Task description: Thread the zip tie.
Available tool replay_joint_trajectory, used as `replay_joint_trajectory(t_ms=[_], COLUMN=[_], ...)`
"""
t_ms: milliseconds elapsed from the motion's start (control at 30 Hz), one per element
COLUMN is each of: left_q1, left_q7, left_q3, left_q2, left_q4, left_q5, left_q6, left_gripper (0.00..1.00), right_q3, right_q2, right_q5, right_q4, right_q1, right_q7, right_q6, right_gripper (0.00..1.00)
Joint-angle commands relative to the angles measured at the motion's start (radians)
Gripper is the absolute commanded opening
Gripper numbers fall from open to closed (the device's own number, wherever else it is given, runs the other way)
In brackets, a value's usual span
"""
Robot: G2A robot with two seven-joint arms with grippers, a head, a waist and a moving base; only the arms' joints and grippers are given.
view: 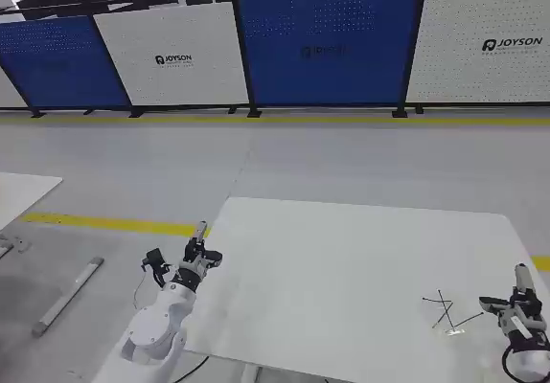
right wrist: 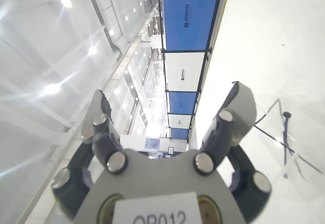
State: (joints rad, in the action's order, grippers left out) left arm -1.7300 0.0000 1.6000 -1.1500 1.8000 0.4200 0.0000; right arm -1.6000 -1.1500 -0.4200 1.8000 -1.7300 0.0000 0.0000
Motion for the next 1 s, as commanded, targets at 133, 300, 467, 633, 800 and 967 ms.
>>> replay_joint_trajectory(t_ms=[133, 300, 467, 633, 800, 967], left_q1=[0.0, 0.0, 0.0, 0.0, 0.0, 0.0], left_q7=[0.0, 0.0, 0.0, 0.0, 0.0, 0.0], left_q3=[0.0, 0.0, 0.0, 0.0, 0.0, 0.0], left_q2=[0.0, 0.0, 0.0, 0.0, 0.0, 0.0], left_q4=[0.0, 0.0, 0.0, 0.0, 0.0, 0.0], left_q5=[0.0, 0.0, 0.0, 0.0, 0.0, 0.0], left_q6=[0.0, 0.0, 0.0, 0.0, 0.0, 0.0], left_gripper=[1.0, 1.0, 1.0, 1.0, 1.0, 1.0], right_q3=[-0.065, -0.159, -0.192, -0.192, -0.192, -0.244], right_q2=[0.015, 0.042, 0.052, 0.052, 0.052, 0.061], right_q5=[-0.009, 0.104, 0.159, 0.159, 0.159, 0.083], right_q4=[-0.038, -0.084, -0.097, -0.097, -0.097, -0.144], right_q1=[0.011, 0.015, 0.016, 0.016, 0.016, 0.034], right_q7=[0.257, 0.553, 0.628, 0.628, 0.628, 0.748], right_q6=[-0.048, -0.116, -0.134, -0.134, -0.134, -0.149], right_gripper=[1.0, 1.0, 1.0, 1.0, 1.0, 1.0])
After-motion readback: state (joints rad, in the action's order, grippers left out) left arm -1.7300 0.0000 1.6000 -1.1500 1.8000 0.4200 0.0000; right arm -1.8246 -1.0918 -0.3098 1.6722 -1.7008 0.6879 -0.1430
